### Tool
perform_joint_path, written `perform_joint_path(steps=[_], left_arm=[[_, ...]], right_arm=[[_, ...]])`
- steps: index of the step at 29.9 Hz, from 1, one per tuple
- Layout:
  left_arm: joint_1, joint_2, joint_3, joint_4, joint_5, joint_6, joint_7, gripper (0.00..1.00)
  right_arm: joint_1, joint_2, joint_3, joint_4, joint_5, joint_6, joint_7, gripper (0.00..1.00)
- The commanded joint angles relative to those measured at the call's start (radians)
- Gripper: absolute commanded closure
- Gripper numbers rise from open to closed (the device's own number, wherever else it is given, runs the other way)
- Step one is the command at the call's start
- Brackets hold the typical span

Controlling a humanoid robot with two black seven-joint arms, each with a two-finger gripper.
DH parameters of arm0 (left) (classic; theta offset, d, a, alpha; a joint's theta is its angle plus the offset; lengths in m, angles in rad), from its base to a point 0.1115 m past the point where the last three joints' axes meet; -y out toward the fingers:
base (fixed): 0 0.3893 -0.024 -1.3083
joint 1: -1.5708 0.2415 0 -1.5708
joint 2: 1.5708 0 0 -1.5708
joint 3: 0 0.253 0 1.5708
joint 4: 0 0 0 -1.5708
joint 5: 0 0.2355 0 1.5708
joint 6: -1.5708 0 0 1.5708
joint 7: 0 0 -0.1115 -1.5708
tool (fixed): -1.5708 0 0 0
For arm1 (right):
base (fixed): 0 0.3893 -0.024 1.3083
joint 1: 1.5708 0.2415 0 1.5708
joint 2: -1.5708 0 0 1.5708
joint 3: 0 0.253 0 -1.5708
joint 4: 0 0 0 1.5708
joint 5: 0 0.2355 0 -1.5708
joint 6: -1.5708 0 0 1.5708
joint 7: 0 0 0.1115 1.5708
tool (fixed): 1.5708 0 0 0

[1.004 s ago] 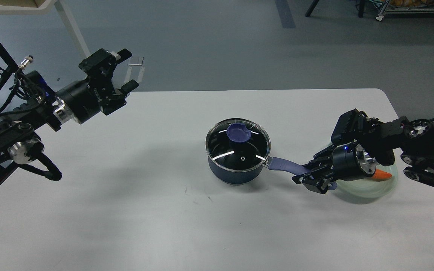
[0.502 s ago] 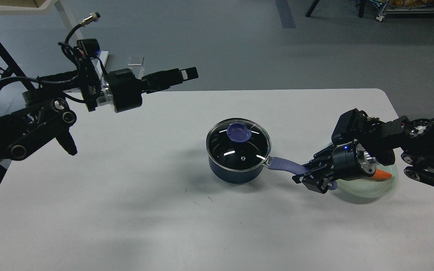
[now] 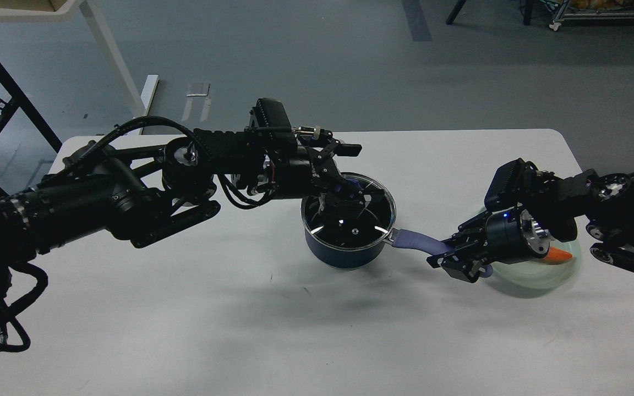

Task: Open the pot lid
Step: 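Lower the left gripper and grasp the blue knob of the glass lid, then lift the glass lid off the pan with the left gripper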

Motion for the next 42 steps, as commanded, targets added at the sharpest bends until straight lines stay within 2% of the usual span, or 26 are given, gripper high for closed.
perform_joint_path(steps=[1,18,31,35,37,40,41,42], left_arm=[[0.004,-0.042,0.004,0.051,0.009,0.008,0.000,0.01],[0.016,-0.131,0.063,0.200,0.009,0.037,0.000,0.01],[0.055,-0.122,0.092,0.205,0.001,0.043,0.000,0.01],[0.055,-0.120,0.092,0.205,0.001,0.042,0.000,0.04],[0.055,-0.122,0.092,0.205,-0.004,0.042,0.000,0.10],[0.055,-0.122,0.092,0.205,-0.004,0.043,0.000,0.44],[0.055,-0.123,0.092,0.205,-0.004,0.045,0.000,0.50],[0.053,-0.123,0.092,0.205,-0.004,0.052,0.000,0.52]], right_arm=[[0.000,-0.002,0.000,-0.001,0.000,0.000,0.000,0.68],[-0.003,0.000,0.002,-0.001,0.000,0.000,0.000,0.67],[-0.009,0.000,0.002,0.001,0.001,0.000,0.000,0.66],[-0.009,0.000,0.002,0.001,0.001,0.000,0.000,0.66],[-0.009,-0.002,0.002,0.001,0.001,0.000,0.000,0.66],[-0.009,-0.002,0.002,0.001,0.001,0.000,0.000,0.66],[-0.009,-0.002,0.002,0.001,0.001,0.000,0.000,0.66],[-0.009,-0.003,0.002,0.001,0.003,-0.001,0.000,0.66]])
